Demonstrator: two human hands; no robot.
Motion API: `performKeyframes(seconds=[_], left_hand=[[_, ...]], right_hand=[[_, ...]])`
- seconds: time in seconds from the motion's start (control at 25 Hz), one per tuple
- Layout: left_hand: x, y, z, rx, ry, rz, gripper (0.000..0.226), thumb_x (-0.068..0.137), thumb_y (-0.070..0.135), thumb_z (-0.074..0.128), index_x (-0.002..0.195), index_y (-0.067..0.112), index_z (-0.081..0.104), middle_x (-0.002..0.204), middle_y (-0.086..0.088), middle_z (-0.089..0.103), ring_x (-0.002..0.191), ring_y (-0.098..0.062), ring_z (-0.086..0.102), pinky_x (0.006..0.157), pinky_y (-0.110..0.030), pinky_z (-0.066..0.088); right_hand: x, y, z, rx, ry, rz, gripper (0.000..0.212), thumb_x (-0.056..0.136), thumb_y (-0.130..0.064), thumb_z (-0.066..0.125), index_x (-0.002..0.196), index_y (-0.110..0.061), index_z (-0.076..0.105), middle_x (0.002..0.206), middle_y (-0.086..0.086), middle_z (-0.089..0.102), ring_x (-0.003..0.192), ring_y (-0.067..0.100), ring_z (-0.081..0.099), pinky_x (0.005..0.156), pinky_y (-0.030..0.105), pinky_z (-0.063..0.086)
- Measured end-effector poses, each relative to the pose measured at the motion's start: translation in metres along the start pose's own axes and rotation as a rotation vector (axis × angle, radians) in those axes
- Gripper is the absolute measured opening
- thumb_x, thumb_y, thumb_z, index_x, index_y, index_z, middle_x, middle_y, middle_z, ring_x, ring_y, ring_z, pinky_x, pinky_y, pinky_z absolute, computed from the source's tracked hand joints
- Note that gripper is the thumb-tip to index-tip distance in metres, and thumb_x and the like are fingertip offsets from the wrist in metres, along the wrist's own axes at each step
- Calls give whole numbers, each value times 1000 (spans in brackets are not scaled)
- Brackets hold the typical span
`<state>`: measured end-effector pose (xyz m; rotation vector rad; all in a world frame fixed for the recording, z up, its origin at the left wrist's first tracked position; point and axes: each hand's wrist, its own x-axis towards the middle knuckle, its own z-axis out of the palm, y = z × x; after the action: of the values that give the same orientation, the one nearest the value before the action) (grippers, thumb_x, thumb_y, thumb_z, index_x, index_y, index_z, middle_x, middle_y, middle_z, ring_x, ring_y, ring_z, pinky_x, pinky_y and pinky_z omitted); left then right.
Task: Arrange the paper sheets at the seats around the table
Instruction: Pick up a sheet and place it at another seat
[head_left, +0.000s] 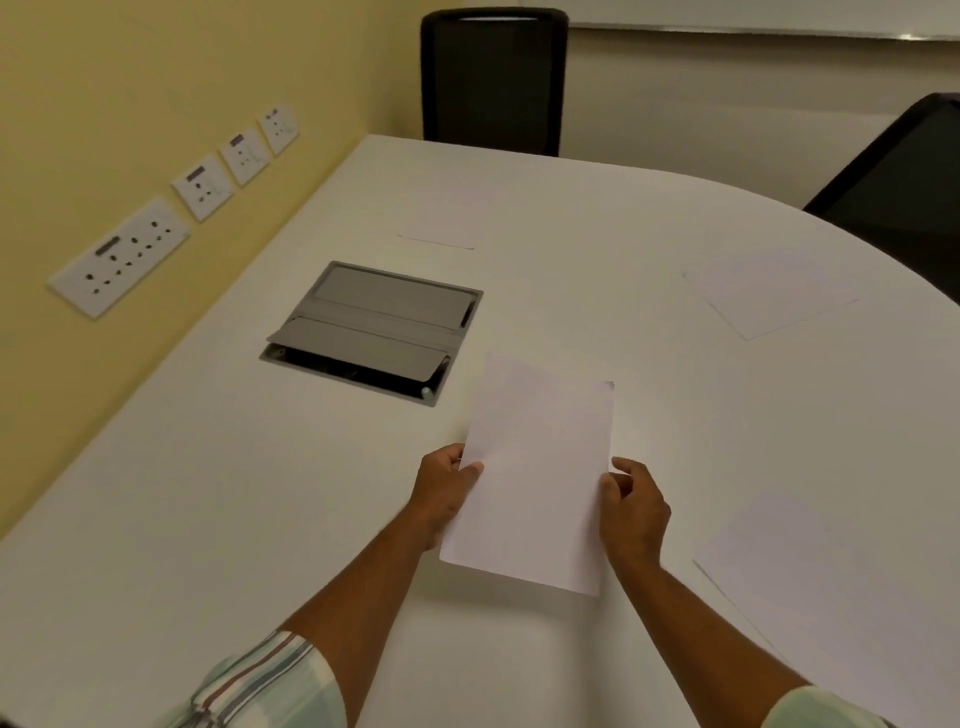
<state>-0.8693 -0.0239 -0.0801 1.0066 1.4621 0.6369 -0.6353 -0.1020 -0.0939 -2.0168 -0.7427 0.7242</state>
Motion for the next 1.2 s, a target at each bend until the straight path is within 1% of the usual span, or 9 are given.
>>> performKeyframes(seconds=[0.16, 0.24, 0.4, 0.56, 0.72, 0.8, 0.88, 1.04, 1.2], left_hand=[[-20, -19, -57, 44, 110, -1, 17, 97, 16, 66, 110, 21, 77, 97, 3, 82, 84, -19, 80, 66, -26, 62], [-30, -28, -88, 64, 155, -2, 19, 98, 16, 66, 114, 17, 76, 100, 2, 81, 87, -18, 78, 66, -23, 60], [-46, -43, -145, 100, 186, -39, 25, 99, 12, 66, 122, 11, 74, 111, -6, 80, 95, -22, 78, 73, -25, 59], [-54, -61, -208, 222, 235, -56, 26, 99, 9, 64, 124, 6, 73, 115, -8, 77, 98, -25, 74, 78, -25, 58], [-54, -77, -268, 382, 250, -77, 25, 101, 9, 64, 124, 2, 71, 120, -14, 75, 108, -30, 71, 93, -37, 57], [-53, -81, -291, 453, 243, -86, 26, 101, 9, 64, 124, 1, 71, 121, -15, 74, 111, -32, 70, 97, -40, 55], [-49, -85, -310, 512, 234, -103, 27, 101, 10, 63, 126, 2, 70, 123, -15, 73, 114, -33, 69, 98, -37, 53], [-38, -93, -331, 601, 229, -136, 34, 103, 12, 61, 136, 2, 64, 136, -18, 68, 126, -35, 63, 105, -39, 51], [-39, -101, -327, 800, 299, -112, 57, 105, 25, 60, 156, 12, 42, 156, -16, 48, 143, -35, 47, 119, -47, 40]], right_hand=[[-38, -4, 36, -15, -160, -15, 17, 97, -8, 64, 100, -22, 72, 90, -3, 75, 85, 22, 72, 88, 48, 62], [-57, -9, 55, -33, -261, -21, 19, 96, -10, 68, 95, -28, 72, 89, -5, 76, 85, 20, 73, 88, 50, 62], [-95, -17, 100, 3, -460, 18, 19, 94, -18, 73, 95, -37, 71, 93, -4, 76, 89, 20, 73, 89, 53, 62], [-138, -25, 148, -55, -622, -22, 13, 93, -24, 76, 105, -27, 73, 103, -4, 74, 97, 22, 72, 92, 47, 60], [-177, -21, 180, -318, -688, -401, 32, 94, -26, 76, 124, -16, 68, 131, 4, 63, 115, 24, 65, 100, 37, 51], [-190, -21, 191, -480, -776, -593, 45, 98, -35, 69, 139, -17, 62, 152, 4, 52, 137, 26, 53, 112, 39, 43], [-200, -20, 205, -686, -919, -799, 60, 103, -48, 55, 156, -23, 44, 168, -1, 33, 153, 21, 34, 121, 40, 32], [-211, -15, 230, -1001, -1152, -1090, 74, 107, -60, 29, 167, -21, 9, 176, 0, -2, 162, 21, -2, 129, 43, 6], [-218, -14, 241, -1189, -1192, -1156, 78, 107, -61, 22, 166, -15, 0, 174, 6, -16, 161, 26, -13, 129, 48, -3]])
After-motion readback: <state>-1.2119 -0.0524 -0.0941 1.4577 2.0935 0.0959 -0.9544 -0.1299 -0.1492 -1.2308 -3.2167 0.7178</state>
